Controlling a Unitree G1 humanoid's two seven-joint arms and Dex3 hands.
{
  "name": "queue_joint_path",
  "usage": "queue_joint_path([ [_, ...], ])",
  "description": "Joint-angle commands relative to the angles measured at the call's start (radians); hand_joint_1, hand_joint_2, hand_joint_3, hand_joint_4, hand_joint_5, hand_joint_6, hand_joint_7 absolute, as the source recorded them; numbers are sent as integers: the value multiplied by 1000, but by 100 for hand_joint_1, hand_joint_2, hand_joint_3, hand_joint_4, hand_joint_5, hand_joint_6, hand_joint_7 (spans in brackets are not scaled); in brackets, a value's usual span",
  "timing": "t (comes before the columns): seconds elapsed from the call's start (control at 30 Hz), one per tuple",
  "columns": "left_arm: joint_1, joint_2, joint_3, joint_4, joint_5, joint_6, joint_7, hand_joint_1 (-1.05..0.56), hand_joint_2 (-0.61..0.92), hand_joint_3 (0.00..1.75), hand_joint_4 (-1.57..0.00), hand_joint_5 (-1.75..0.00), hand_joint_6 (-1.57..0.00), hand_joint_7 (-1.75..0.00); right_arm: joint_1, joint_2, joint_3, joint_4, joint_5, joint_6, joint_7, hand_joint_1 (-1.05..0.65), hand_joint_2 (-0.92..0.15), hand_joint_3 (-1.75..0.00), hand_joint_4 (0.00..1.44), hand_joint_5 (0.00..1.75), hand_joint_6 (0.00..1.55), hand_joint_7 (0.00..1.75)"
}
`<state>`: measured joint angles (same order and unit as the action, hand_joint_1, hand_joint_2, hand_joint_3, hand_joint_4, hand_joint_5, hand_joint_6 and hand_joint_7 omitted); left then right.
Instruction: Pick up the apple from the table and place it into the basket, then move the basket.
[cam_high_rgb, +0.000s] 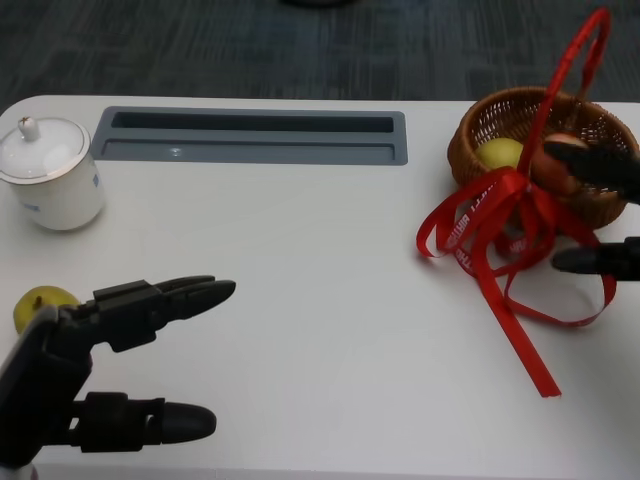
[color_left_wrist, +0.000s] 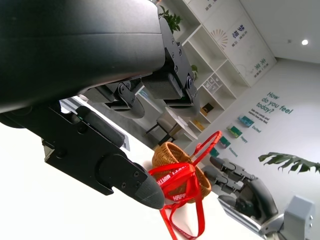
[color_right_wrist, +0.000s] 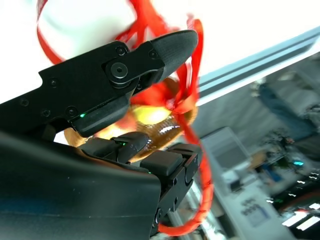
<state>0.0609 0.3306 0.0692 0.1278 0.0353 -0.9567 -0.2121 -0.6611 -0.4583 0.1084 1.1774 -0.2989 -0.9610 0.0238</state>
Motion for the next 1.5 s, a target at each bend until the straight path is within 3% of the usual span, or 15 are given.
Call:
queue_joint_path([
  [0.03,-8,20,-6,10,-33,5,-20,-55,68,0,-70,0,-69,0,74,14,-26,-66,65,-94,32,-68,-80,0,59,2,53,1],
  [0.3,-7,11,-15,10,-45,5,-34,-54,69,0,-70,0,-70,0,223,73,-18,-271,194,-172,159,-67,-80,0,59,1,53,1],
  [0.7,-10,5,-19,-2,-53,28,-37,-52,67,0,-70,0,-70,0,323,209,36,-439,336,-179,324,-62,-79,0,66,1,58,1],
  [1.1,-21,1,-32,-5,-97,30,-61,-49,65,0,-71,0,-70,0,319,305,61,-413,376,-204,417,-55,-79,0,70,1,63,1],
  [1.5,-34,-4,-47,6,-115,21,-75,-45,66,0,-72,-1,-71,0,298,351,43,-345,326,-250,397,-54,-80,0,72,0,66,1],
])
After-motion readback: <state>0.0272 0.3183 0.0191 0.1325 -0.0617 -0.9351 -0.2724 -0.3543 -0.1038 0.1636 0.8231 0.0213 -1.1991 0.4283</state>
